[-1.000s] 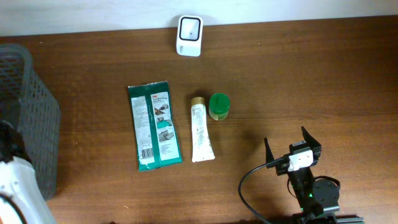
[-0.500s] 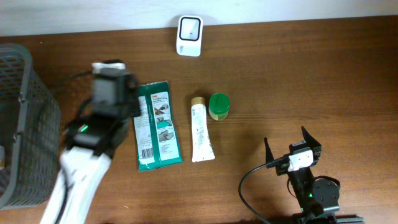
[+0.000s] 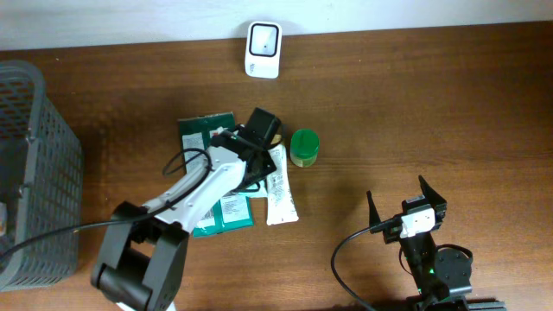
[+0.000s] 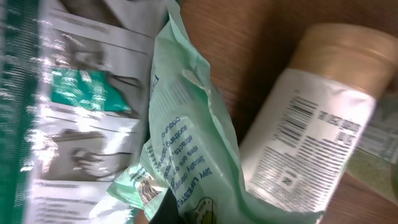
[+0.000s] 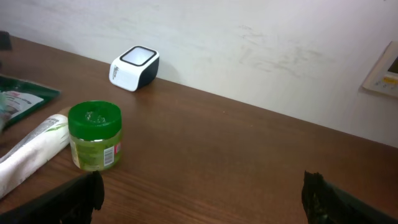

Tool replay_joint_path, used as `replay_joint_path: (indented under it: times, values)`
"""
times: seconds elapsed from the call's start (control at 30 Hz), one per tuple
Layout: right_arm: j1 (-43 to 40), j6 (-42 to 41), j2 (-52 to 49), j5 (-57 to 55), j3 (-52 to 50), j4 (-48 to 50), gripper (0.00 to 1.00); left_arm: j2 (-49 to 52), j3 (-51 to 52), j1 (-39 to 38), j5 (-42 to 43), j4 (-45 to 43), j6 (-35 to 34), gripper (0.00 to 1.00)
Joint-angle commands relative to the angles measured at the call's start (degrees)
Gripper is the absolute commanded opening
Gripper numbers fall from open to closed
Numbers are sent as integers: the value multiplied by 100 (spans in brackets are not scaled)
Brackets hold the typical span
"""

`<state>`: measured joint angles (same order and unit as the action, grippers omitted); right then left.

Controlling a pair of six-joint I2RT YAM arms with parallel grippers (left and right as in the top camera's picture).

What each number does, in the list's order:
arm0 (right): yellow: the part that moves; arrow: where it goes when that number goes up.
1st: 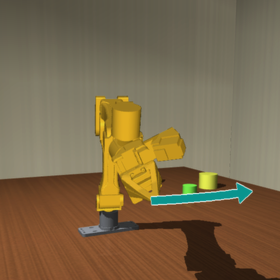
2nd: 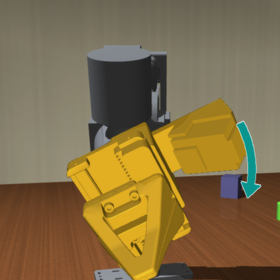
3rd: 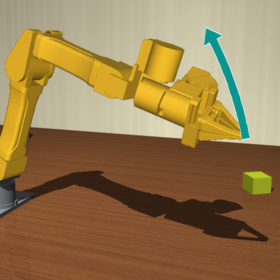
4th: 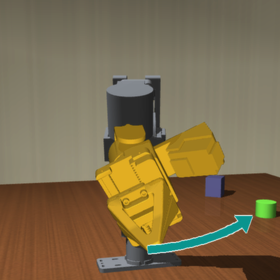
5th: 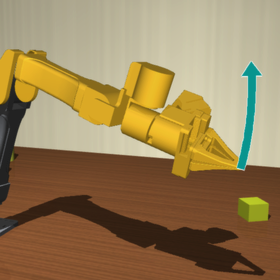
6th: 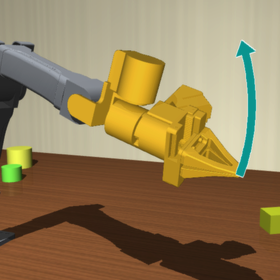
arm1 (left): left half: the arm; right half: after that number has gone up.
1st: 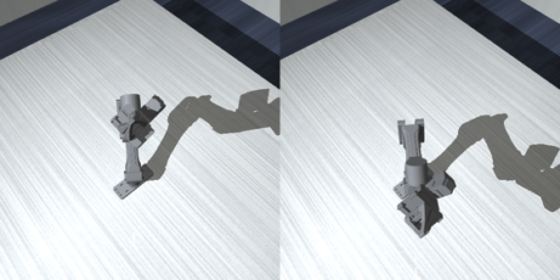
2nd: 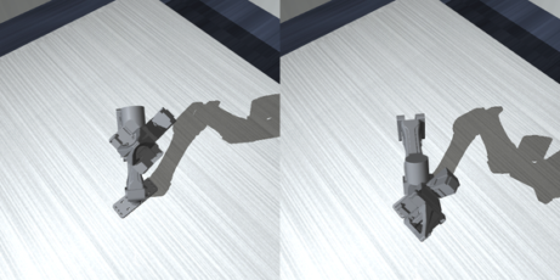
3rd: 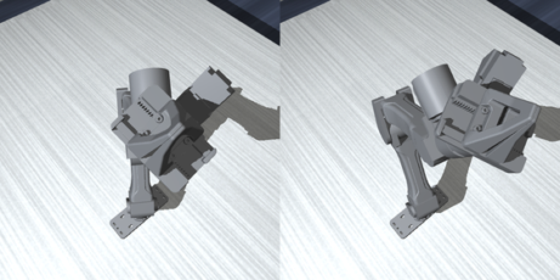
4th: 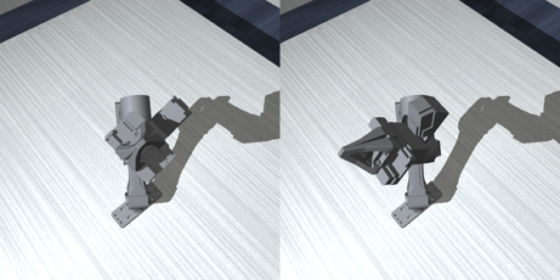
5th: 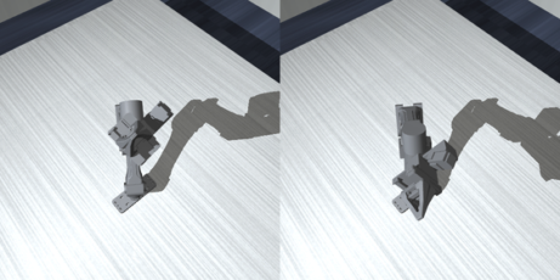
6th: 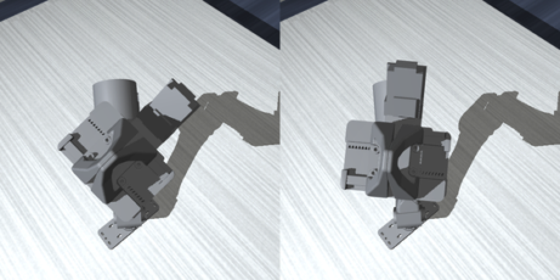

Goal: Scan the item barcode
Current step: 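Place the pale green packet on the table beside the tube, then reach into the basket and grasp the orange Kleenex tissue pack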

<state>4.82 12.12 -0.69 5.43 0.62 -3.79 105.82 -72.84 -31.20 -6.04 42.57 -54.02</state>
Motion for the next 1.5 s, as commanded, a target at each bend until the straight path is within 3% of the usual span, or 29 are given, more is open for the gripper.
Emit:
replay_joint_path:
  times: [0.0, 0.33, 0.4, 0.43, 0.47, 0.5, 0.53, 0.63, 0.8, 0.87, 1.0, 1.1, 1.2, 1.3, 1.47]
  values:
    - [42, -57, 33, 33, -31, -24, 98, 199, 4, -90, 175, -208, -240, 0]
    - [42, -57, 33, 33, -31, -24, 98, 249, 4, -90, -44, 348, -358, 0]
    - [42, -57, 33, 31, -31, -24, 98, 249, 4, -90, -164, 358, -125, 0]
    - [42, -57, 33, 33, -31, -24, 98, 249, 4, -90, -249, 356, 20, 23]
    - [42, -57, 33, 33, -31, -24, 98, 249, 4, -90, -278, 315, 308, 61]
    - [42, -57, 33, 33, -31, -24, 98, 249, 2, -90, -278, 258, 549, 91]
    - [42, -57, 33, 33, -31, -24, 98, 245, -44, -90, -275, 275, 769, 99]
    - [42, -57, 33, 33, -31, -24, 98, -70, -664, -2, -546, 737, 1003, 99]
    - [42, -57, 33, 33, -31, -24, 99, -1456, -2218, 833, -581, 1333, 2621, 99]
    - [42, -57, 33, 33, -31, -24, 99, -2044, -2693, 1576, -586, 1436, 3195, 100]
    - [42, -57, 33, 33, -31, -24, 98, -2771, -2857, 3814, -581, 1545, 3204, 100]
    - [42, -57, 33, 33, -31, -24, 98, -2761, -2857, 5528, -579, 1646, 3204, 99]
    - [42, -57, 33, 33, -31, -24, 98, -2352, -2745, 6701, -579, 1718, 3204, 97]
    - [42, -57, 33, 33, -31, -24, 98, -1788, -2448, 7248, -579, 1746, 3318, 99]
    - [42, -57, 33, 33, -31, -24, 98, -986, -2109, 7855, -581, 1569, 4269, 98]
